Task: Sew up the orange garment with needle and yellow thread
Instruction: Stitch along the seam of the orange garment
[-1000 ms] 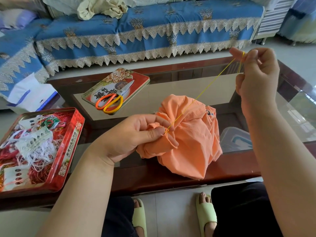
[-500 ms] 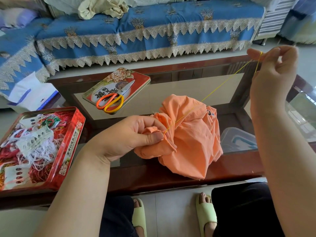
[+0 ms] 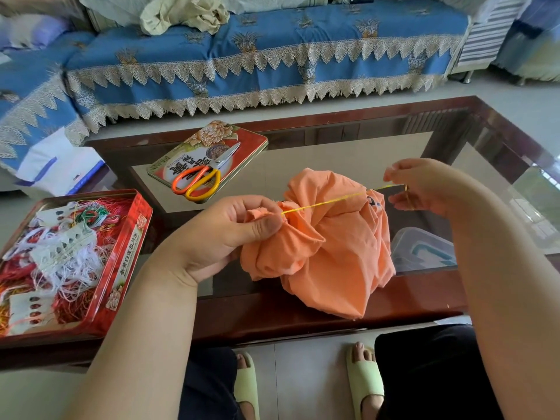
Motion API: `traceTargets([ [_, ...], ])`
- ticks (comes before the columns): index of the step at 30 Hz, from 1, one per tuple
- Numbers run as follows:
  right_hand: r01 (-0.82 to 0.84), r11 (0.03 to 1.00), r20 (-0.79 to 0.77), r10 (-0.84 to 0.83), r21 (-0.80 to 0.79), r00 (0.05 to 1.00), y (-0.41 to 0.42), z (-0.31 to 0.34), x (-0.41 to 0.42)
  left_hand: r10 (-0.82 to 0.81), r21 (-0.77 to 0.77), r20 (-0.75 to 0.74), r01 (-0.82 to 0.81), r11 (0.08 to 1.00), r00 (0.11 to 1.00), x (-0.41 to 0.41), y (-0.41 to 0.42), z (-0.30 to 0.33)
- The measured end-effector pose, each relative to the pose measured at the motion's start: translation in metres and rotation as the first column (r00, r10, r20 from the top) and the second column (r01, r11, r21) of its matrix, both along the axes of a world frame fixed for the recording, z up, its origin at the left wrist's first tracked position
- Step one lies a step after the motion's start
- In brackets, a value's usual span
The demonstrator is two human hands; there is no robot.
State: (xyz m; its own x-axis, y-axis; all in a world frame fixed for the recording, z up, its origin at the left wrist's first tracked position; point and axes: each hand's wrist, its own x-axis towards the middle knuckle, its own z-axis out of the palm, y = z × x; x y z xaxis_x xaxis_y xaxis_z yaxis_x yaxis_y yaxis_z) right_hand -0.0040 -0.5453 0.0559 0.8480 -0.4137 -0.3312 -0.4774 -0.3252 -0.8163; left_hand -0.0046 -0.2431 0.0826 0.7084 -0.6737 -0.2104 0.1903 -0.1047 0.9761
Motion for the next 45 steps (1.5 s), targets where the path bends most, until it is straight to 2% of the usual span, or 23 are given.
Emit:
traceTargets([
  [2, 0.154, 0.968, 0.059, -0.169, 0.199, 0.984, -0.010, -0.003, 0.004, -0.001, -0.054, -0.033, -0.001, 0.999, 0.999, 0.002, 0.002, -0.001],
  [3, 0.219, 0.948, 0.064, -0.239, 0.231, 0.969, -0.015, -0.006, 0.007, 0.001, -0.076, -0.048, -0.004, 0.997, 0.999, 0.003, 0.004, -0.001],
  [6, 0.387, 0.918, 0.150, -0.396, 0.086, 0.906, -0.030, -0.017, 0.011, 0.026, -0.119, -0.084, -0.036, 0.992, 0.996, 0.004, 0.006, -0.002],
  [8, 0.482, 0.874, 0.344, -0.434, -0.063, 0.833, -0.031, -0.013, 0.010, 0.079, -0.124, -0.120, -0.094, 0.988, 0.990, 0.005, 0.003, -0.002],
  [9, 0.503, 0.861, 0.472, -0.412, -0.081, 0.780, -0.026, -0.006, 0.008, 0.107, -0.123, -0.140, -0.125, 0.985, 0.984, 0.004, 0.001, -0.002],
  [11, 0.430, 0.903, 0.664, -0.316, -0.008, 0.677, -0.002, 0.013, 0.000, 0.158, -0.118, -0.167, -0.179, 0.977, 0.973, 0.003, -0.004, -0.002],
  [13, 0.218, 0.975, 0.744, -0.178, 0.044, 0.644, 0.033, 0.030, -0.011, 0.228, -0.112, -0.167, -0.248, 0.962, 0.959, 0.001, -0.010, -0.002],
  [15, -0.023, 1.000, 0.716, 0.002, 0.019, 0.698, 0.070, 0.045, -0.025, 0.307, -0.087, -0.151, -0.322, 0.943, 0.940, -0.001, -0.014, -0.002],
  [18, -0.336, 0.942, 0.613, 0.256, 0.016, 0.747, 0.106, 0.056, -0.042, 0.405, -0.080, -0.131, -0.417, 0.905, 0.905, -0.002, -0.019, -0.002],
  [21, -0.477, 0.869, 0.485, 0.475, -0.129, 0.734, 0.119, 0.051, -0.049, 0.453, -0.132, -0.127, -0.468, 0.874, 0.882, -0.003, -0.019, -0.001],
  [24, -0.492, 0.830, 0.383, 0.557, -0.262, 0.737, 0.123, 0.044, -0.048, 0.478, -0.166, -0.110, -0.491, 0.855, 0.871, -0.004, -0.019, 0.000],
  [30, -0.444, 0.843, 0.382, 0.534, -0.303, 0.754, 0.125, 0.039, -0.045, 0.482, -0.193, -0.127, -0.498, 0.845, 0.867, -0.005, -0.017, 0.003],
  [41, -0.393, 0.823, 0.376, 0.545, -0.409, 0.749, 0.125, 0.036, -0.045, 0.494, -0.160, -0.058, -0.496, 0.853, 0.868, -0.006, -0.016, 0.003],
  [45, -0.361, 0.825, 0.387, 0.533, -0.434, 0.753, 0.125, 0.035, -0.045, 0.465, -0.188, -0.086, -0.473, 0.861, 0.881, -0.009, -0.018, 0.006],
])
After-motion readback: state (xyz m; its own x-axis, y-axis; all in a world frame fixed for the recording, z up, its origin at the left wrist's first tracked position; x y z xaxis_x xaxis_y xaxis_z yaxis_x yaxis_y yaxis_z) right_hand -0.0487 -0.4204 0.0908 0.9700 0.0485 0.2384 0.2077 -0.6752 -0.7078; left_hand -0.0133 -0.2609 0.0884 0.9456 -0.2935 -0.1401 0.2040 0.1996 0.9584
